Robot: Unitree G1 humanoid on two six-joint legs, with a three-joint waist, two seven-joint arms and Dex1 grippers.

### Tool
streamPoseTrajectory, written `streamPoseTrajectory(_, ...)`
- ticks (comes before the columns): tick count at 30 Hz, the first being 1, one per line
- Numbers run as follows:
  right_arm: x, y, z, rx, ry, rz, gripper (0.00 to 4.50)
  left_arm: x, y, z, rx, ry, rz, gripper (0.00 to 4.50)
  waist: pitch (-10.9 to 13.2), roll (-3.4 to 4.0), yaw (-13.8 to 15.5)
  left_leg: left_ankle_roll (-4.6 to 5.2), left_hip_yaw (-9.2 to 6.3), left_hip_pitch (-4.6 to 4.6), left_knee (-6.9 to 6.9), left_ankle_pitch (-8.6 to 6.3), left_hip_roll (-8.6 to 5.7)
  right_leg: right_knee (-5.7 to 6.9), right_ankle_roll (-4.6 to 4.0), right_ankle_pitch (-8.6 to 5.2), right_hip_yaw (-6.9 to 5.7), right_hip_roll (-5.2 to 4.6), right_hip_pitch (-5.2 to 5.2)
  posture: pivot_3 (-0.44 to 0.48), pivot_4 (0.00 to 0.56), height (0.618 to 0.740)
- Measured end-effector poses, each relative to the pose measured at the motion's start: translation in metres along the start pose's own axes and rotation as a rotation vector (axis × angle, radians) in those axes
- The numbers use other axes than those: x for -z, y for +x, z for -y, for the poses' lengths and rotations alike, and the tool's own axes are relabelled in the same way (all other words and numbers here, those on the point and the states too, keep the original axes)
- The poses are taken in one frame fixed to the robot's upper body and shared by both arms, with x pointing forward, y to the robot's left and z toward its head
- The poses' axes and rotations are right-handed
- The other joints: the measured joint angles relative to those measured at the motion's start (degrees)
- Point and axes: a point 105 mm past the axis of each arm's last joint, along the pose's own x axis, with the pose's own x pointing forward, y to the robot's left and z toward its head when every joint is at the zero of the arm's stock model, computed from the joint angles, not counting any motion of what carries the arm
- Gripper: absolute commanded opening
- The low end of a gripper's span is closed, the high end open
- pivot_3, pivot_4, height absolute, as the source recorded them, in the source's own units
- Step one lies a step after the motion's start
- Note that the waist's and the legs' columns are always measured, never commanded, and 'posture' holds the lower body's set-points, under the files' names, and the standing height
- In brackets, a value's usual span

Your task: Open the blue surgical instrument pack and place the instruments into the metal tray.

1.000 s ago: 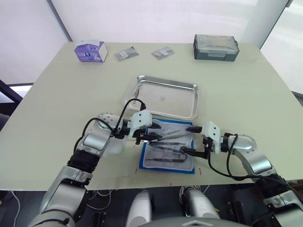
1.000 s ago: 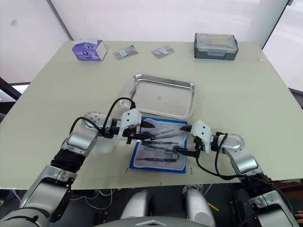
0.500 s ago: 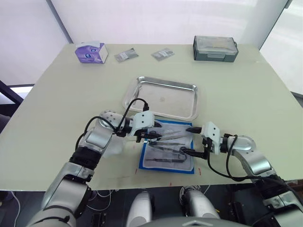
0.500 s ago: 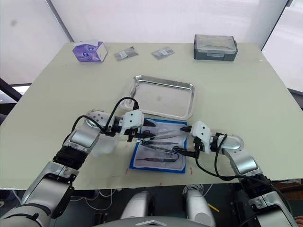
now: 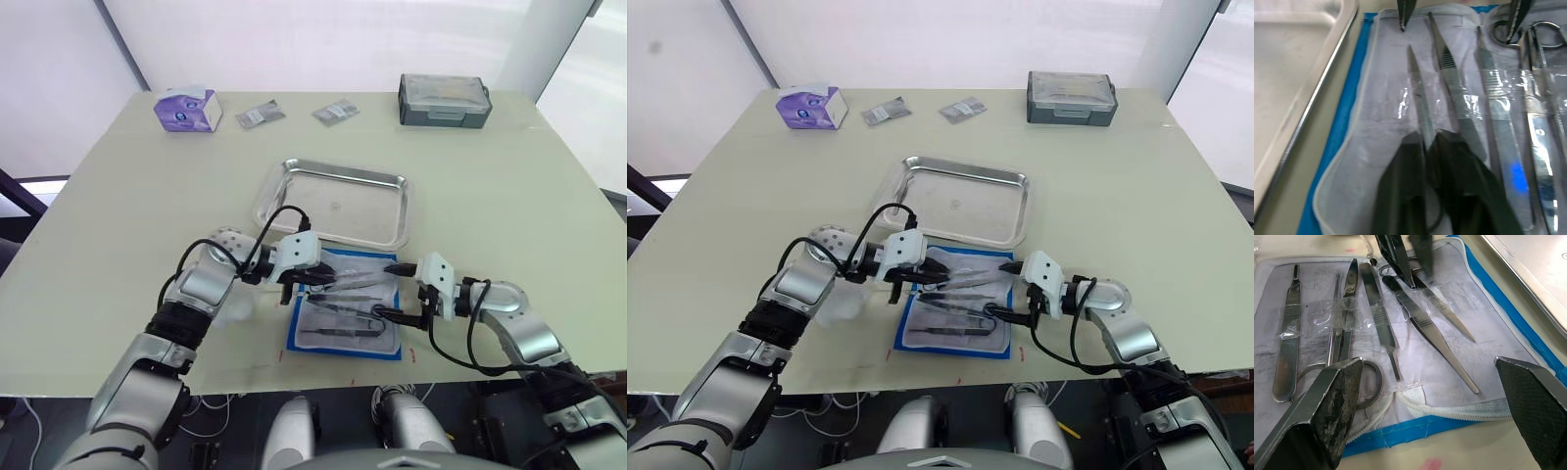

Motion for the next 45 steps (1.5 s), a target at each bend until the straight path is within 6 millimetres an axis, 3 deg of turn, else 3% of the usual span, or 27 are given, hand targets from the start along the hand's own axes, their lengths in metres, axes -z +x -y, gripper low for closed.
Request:
streamPoseTrajectory(21, -0.001, 0.001, 0.000, -0.010, 0.000, -0.001, 4.50, -0.010, -0.002, -0.006, 0.091, -0.105, -0.058, 0.06, 0.0, 0.00, 0.0, 0.00, -0.08, -0.04, -0.04, 0.00, 0.00, -0.02, -0.07, 0.00, -0.15, 0.01, -0.04, 0.000, 0.150, 0.731)
streamPoseTrajectory(32, -0.001, 0.001, 0.001, -0.016, -0.003, -0.003, 4.50, -0.021, -0.002, -0.014, 0.081, -0.037, -0.136, 0.06, 0.0, -0.01, -0.1, 0.00, -0.09, -0.04, -0.04, 0.00, 0.00, -0.02, -0.07, 0.00, -0.12, 0.02, -0.05, 0.000, 0.150, 0.731)
streamPoseTrajectory(45, -0.002, 0.002, 0.001, -0.020, -0.003, -0.001, 4.50, -0.029, -0.013, -0.010, 0.088, -0.030, -0.222, 0.06, 0.0, -0.02, -0.2, 0.00, -0.14, -0.03, -0.07, 0.00, 0.00, -0.02, -0.07, 0.00, -0.10, 0.03, -0.06, 0.000, 0.150, 0.731)
